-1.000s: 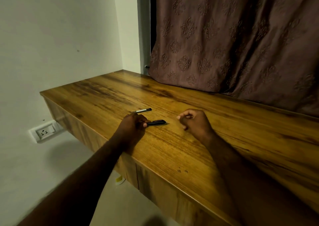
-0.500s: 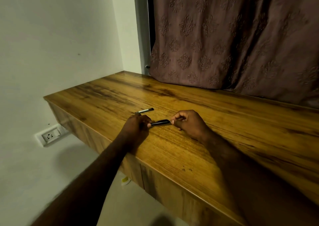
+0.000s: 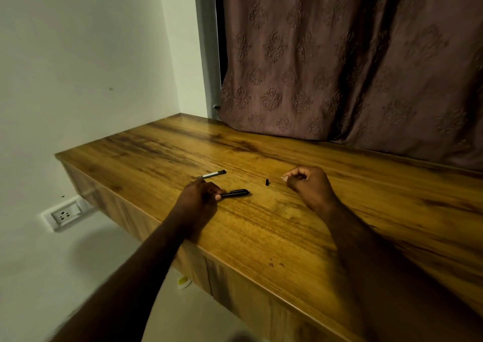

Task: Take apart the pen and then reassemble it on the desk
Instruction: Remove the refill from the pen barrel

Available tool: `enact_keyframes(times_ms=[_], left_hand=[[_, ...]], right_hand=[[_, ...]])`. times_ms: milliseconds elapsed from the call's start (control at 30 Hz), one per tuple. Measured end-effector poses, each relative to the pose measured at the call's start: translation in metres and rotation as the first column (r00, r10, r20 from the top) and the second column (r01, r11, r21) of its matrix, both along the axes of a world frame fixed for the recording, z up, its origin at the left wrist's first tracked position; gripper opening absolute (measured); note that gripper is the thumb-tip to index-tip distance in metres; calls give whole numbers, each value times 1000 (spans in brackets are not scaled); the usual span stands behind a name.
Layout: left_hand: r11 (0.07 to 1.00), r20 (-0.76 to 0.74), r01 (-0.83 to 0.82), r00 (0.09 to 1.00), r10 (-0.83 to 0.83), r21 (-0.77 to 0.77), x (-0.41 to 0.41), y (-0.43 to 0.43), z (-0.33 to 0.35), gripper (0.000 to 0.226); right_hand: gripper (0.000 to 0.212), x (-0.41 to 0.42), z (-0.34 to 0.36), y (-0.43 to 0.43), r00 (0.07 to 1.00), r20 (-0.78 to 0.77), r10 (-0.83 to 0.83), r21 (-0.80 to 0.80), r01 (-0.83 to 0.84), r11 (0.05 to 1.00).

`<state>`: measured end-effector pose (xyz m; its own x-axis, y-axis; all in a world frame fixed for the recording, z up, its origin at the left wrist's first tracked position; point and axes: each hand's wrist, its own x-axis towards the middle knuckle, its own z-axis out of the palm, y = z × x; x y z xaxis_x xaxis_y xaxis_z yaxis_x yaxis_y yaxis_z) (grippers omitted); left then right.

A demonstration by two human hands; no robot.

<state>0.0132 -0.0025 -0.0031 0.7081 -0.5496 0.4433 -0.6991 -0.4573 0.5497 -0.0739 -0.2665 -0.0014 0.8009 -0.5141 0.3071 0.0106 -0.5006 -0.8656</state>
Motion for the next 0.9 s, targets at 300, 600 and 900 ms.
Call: enact_keyframes(times_ms=[300, 600, 900], left_hand=[[1000, 36, -21, 999, 21, -1, 0, -1, -3, 20], [1000, 12, -17, 1000, 17, 25, 6, 1, -7, 25], [1000, -15, -17, 1000, 18, 24, 5, 1, -7, 27]], right_hand=[[7, 2, 1, 11, 980, -189, -55, -315, -7, 949], [22, 6, -1, 9, 972, -229, -50, -207, 2, 978], [21, 5, -2, 7, 974, -223, -24, -195, -20, 981]])
